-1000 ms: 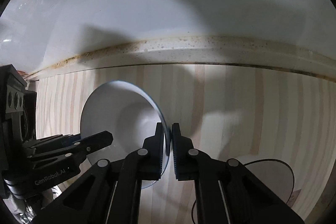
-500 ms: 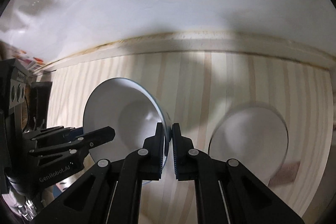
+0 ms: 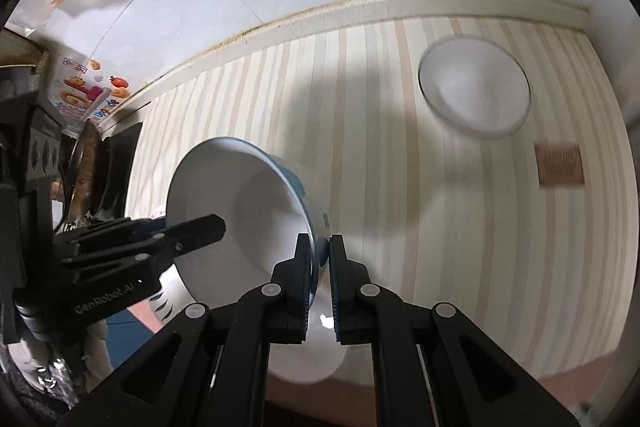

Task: Organize plates and bowls
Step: 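Lower the held white bowl into the blue-rim bowl with both tools, then open both tools and release the nested bowls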

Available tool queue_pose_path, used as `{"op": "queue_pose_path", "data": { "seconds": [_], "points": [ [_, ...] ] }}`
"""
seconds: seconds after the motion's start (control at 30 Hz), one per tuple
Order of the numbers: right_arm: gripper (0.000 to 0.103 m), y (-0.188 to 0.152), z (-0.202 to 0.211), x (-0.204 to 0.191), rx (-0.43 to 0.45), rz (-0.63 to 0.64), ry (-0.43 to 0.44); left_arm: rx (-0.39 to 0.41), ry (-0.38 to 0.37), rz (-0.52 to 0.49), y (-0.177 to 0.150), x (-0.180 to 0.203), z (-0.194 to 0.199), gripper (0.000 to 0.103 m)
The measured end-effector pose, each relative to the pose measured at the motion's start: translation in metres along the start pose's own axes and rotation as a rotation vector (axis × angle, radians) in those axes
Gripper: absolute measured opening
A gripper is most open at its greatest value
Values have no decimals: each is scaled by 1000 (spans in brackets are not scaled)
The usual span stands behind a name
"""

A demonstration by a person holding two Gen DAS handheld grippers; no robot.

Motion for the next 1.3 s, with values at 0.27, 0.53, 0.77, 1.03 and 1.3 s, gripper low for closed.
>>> {"op": "queue_pose_path", "data": {
  "seconds": [0.27, 0.53, 0.77, 1.03, 1.3],
  "points": [
    [11, -63, -1, 1, -29, -36, 7, -69, 1, -59, -45, 5, -17, 20],
    [11, -88, -22, 16, -64, -88, 13, -119, 36, -109, -67, 6, -29, 20],
    [12, -96, -38, 20, -101, -110, 6, -152, 77, -126, -73, 6, -46, 20],
    [14, -101, -50, 23, -122, -94, -56, -199, 99, -117, -78, 11, -65, 20],
    [15, -94, -32, 24, -105, -136, 7, -205, 89, -113, -81, 8, -49, 20]
  ]
}}
Point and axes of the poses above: each gripper's, at about its wrist camera, not at the fingertips, and z roughly against the way its jaws point, x to its right, y to its top, the point moved 5 cm from there along -z, roughly the way its jaws point, and after that the axes turned 15 degrees about y, right-handed, at the moved point
